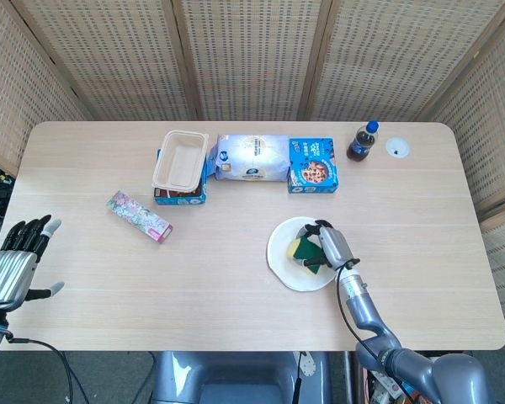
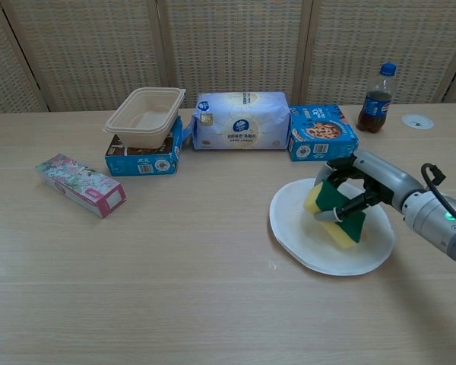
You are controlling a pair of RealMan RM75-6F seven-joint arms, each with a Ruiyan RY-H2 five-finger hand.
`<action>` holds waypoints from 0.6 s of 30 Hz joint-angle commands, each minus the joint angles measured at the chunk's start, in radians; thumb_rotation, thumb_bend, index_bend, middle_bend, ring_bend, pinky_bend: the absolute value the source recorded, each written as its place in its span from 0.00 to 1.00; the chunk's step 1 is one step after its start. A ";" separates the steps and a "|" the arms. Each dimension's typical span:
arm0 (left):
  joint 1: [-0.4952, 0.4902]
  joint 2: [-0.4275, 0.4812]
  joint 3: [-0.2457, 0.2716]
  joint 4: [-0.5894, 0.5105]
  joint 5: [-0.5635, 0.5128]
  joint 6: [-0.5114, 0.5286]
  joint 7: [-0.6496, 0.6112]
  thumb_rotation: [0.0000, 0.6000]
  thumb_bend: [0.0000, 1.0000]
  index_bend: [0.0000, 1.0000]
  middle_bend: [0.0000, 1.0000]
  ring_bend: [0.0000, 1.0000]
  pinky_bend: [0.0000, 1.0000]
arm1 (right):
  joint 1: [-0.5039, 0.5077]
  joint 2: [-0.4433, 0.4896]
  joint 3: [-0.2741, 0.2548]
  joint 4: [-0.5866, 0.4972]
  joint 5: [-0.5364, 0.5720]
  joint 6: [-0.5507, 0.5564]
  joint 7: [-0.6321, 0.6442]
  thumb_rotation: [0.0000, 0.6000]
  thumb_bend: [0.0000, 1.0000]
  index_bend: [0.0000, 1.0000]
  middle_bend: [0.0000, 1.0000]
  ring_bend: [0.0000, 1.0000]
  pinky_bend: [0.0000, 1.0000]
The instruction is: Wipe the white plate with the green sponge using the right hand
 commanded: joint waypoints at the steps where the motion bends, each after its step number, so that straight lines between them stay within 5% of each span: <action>1: 0.000 0.000 0.000 0.000 0.001 0.000 0.000 1.00 0.00 0.00 0.00 0.00 0.00 | -0.003 0.034 0.003 -0.047 -0.017 0.027 -0.014 1.00 0.15 0.50 0.56 0.37 0.13; 7: -0.001 -0.001 0.003 -0.002 0.004 -0.001 0.003 1.00 0.00 0.00 0.00 0.00 0.00 | -0.018 0.070 -0.022 -0.097 -0.024 0.018 -0.058 1.00 0.15 0.50 0.56 0.37 0.13; 18: 0.000 -0.002 0.003 -0.002 0.003 -0.001 0.004 1.00 0.00 0.00 0.00 0.00 0.00 | -0.019 0.013 -0.035 0.007 0.006 -0.056 -0.079 1.00 0.15 0.50 0.56 0.37 0.13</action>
